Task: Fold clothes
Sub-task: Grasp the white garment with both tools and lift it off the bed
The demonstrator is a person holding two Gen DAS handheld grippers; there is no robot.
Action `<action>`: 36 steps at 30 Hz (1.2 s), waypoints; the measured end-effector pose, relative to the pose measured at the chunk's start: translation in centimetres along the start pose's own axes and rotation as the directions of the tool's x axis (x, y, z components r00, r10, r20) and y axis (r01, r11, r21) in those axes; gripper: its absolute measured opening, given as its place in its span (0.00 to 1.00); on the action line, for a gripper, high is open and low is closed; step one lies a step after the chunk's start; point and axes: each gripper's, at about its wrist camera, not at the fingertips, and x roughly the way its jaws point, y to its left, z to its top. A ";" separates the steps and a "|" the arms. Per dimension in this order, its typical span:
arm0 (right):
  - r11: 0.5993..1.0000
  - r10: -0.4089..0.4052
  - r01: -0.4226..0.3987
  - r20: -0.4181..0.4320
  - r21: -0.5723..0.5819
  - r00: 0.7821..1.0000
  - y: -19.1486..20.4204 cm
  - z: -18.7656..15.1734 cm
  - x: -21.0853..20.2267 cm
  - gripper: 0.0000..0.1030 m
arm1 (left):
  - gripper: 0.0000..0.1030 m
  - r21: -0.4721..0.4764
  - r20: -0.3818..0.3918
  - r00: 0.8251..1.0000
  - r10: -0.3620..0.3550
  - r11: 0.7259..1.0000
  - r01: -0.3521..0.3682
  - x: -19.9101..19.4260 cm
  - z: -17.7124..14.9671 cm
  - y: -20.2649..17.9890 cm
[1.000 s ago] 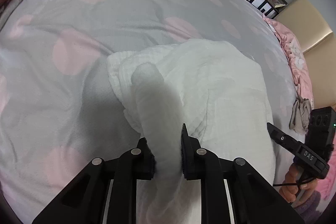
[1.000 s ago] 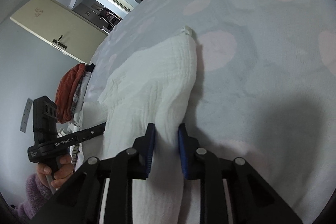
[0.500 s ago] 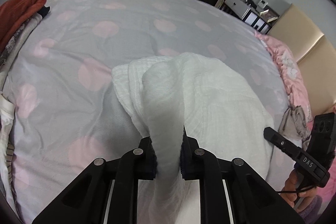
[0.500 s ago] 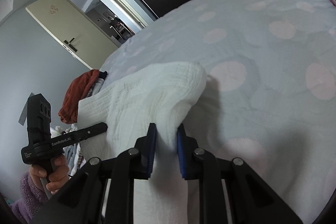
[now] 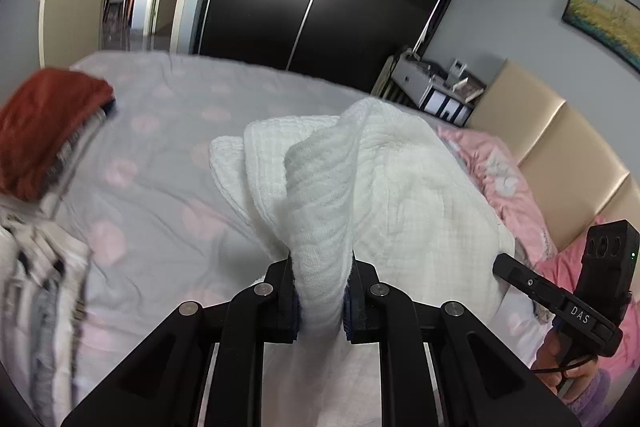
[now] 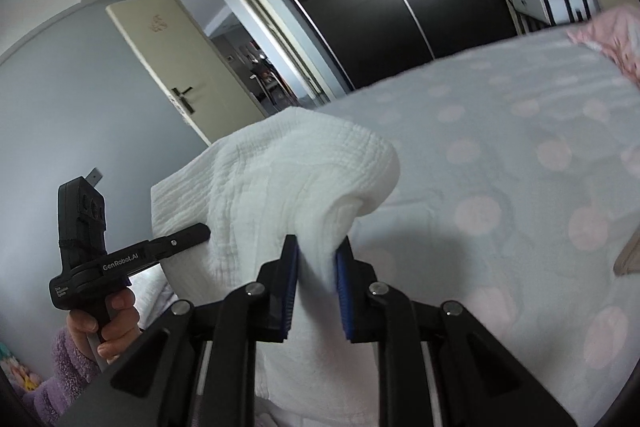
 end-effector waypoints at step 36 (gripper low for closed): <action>0.878 0.320 -0.424 -0.386 -0.222 0.865 39.5 -6.5 18.0 0.16 | 0.15 0.044 -0.007 0.842 0.540 0.841 -0.539 -29.7 4.0 29.8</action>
